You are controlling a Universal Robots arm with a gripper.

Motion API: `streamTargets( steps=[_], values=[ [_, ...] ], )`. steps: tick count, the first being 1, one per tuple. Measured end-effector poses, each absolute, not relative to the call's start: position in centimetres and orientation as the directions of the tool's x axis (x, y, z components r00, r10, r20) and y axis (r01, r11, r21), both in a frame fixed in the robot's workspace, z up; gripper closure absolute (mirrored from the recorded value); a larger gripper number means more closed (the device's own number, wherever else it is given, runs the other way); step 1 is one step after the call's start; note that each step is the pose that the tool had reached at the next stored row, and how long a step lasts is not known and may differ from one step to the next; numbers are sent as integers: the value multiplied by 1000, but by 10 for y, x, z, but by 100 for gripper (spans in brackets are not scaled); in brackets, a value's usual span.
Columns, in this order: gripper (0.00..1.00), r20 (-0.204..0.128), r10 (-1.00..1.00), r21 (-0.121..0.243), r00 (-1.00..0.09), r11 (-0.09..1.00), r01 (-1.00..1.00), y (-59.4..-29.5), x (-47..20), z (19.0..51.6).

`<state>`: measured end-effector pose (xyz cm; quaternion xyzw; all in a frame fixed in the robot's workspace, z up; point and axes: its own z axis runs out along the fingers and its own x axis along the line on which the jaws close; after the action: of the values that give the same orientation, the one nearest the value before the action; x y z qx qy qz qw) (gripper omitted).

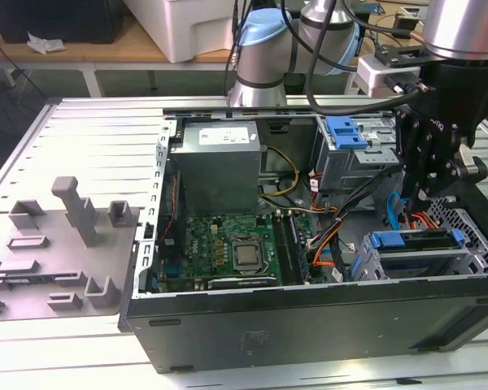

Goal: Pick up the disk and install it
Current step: 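Insert the second disk wire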

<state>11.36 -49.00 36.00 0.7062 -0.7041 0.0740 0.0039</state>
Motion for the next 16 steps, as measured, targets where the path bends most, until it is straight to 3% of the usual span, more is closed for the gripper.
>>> streamTargets(
  steps=[2, 3, 11, 12, 16],
  values=[
    [72, 110, -994, -99, -3, -8, -995, -490, 114, 360],
    [79, 110, -994, -99, -3, -8, -995, -490, 114, 360],
    [79, 110, -994, -99, -3, -8, -995, -490, 113, 358],
    [84, 110, -994, -99, -3, -8, -995, -490, 113, 357],
    [84, 110, -994, -99, -3, -8, -995, -490, 113, 357]
  ],
)
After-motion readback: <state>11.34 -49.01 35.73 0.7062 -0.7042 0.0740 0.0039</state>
